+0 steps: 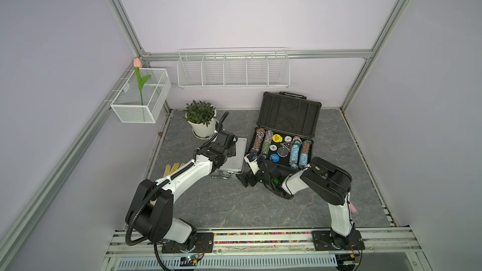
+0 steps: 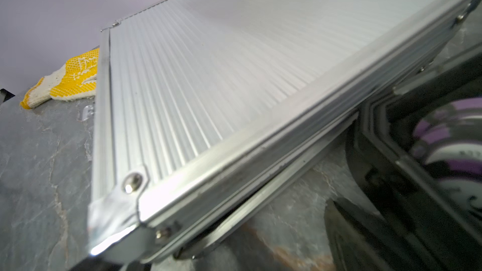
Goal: Close the poker set cases
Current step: Close the lid of the poker set case.
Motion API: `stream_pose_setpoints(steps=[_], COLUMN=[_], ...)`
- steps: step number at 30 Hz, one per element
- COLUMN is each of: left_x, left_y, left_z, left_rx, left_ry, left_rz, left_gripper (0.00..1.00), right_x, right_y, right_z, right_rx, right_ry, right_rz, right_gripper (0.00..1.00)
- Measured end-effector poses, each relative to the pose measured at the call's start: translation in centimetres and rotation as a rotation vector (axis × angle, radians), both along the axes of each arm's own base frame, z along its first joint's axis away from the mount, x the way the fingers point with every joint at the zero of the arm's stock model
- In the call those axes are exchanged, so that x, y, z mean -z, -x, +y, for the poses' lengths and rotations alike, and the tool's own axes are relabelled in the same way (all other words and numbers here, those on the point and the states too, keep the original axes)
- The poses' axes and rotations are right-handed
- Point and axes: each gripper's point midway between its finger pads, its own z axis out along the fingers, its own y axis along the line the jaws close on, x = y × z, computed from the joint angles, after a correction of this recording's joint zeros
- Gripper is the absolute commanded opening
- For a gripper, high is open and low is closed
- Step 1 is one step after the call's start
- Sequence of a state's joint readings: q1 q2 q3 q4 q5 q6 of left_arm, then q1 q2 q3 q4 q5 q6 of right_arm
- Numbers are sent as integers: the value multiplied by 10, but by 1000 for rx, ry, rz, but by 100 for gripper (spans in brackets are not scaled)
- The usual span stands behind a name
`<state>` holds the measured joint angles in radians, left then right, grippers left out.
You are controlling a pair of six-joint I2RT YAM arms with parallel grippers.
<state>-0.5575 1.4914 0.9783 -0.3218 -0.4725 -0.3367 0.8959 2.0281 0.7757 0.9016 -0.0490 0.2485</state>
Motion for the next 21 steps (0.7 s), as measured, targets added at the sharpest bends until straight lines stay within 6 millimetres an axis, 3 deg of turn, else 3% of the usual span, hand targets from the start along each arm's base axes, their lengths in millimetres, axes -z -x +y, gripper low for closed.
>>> stream_pose_setpoints(steps=[7, 21], left_x=[32, 52], left_y=[-5, -11], left_z=[-2, 3], left_rx=[-3, -57], left_ry=[-19, 64], left_rz=[67, 89], left_gripper=[100, 100], right_x=[0, 3], right_y=[8, -1], right_z=[6, 11], right_rx=[8, 109], right_ry=[-8, 89], right_rz=[16, 21], right_gripper=[96, 100])
